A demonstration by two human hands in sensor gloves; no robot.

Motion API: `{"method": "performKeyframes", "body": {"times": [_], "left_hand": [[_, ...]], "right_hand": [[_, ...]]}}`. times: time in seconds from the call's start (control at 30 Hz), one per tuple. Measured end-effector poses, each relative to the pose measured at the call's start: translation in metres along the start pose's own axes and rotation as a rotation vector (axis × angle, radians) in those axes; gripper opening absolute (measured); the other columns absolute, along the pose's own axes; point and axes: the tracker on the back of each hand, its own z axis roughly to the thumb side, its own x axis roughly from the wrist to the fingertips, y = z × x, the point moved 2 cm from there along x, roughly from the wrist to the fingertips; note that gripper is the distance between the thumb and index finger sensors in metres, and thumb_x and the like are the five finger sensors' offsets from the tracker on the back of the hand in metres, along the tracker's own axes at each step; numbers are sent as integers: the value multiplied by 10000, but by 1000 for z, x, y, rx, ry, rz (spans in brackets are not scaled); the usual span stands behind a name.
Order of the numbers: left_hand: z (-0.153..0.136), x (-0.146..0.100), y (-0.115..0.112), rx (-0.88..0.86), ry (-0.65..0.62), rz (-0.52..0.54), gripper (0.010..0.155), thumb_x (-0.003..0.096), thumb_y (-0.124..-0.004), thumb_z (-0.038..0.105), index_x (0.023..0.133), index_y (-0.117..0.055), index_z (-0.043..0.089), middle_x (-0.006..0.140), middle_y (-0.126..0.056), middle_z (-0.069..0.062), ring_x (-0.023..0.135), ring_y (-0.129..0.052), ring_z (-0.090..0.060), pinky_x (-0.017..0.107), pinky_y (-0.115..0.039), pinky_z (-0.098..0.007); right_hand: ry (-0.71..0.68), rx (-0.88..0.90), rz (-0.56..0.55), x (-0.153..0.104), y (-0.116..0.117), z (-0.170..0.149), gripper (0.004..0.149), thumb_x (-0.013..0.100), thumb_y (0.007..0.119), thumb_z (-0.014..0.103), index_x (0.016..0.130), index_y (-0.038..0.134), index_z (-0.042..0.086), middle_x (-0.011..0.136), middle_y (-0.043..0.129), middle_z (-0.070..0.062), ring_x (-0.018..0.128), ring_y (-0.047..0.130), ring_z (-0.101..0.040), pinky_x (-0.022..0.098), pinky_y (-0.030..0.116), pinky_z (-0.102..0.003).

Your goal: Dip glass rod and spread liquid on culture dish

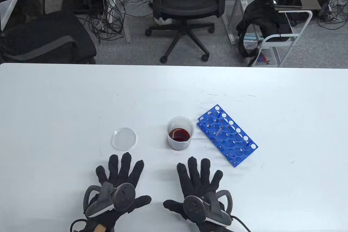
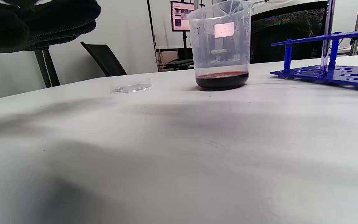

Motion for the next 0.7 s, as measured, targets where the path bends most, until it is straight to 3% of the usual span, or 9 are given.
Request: {"method": "performKeyframes", "body": {"times": [0.7], "left_hand": [[2, -1, 0, 5, -10, -13, 1032, 450, -510, 850, 1107, 107, 348, 1174, 134, -195, 1047, 59, -609, 643, -149, -857]], "right_hand": [[-14, 18, -25, -3, -6, 1, 1084, 521, 535, 807, 1153, 11, 99, 1161, -42, -291, 970, -11, -659, 537, 154, -895]]}}
